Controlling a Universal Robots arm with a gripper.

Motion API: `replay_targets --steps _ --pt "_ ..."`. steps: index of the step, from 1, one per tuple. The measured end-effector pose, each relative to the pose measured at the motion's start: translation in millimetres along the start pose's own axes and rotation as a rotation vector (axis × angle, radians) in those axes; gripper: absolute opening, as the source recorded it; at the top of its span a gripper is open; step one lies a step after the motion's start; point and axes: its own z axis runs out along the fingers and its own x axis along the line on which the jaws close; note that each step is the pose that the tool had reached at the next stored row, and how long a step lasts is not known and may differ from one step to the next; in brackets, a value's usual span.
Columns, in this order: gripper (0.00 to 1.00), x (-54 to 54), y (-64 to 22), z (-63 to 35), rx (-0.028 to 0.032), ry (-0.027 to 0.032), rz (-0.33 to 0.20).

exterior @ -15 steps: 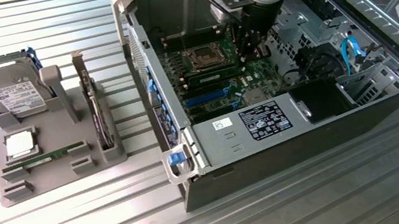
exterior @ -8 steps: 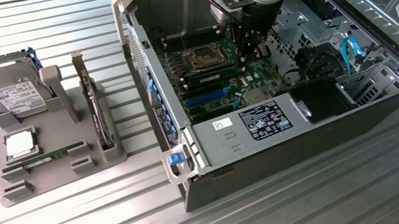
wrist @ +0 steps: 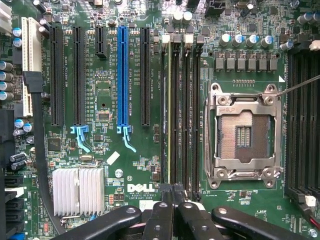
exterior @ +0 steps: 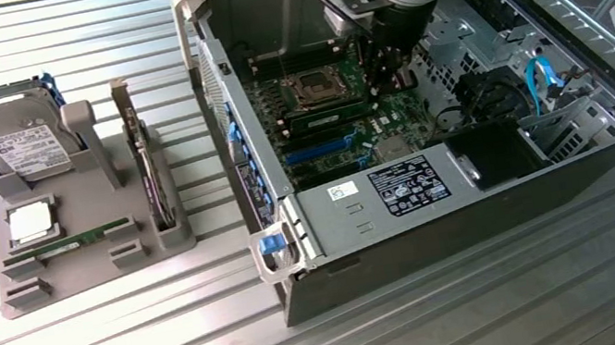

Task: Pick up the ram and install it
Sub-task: 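Press down the ram until it locks into place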

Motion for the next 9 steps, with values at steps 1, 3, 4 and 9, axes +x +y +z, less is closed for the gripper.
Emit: replay_targets --steps 1,3,4,9 --pt "0.10 0.0 0.0 -1.4 -0.0003 0.0010 0.000" --pt "0.10 0.0 0.1 -5.4 -0.0003 0.0014 0.000" --pt "0.10 -0.1 0.2 -9.2 -0.0004 0.0015 0.000" --pt "0.10 -0.2 0.2 -11.2 -0.0003 0.0013 0.000"
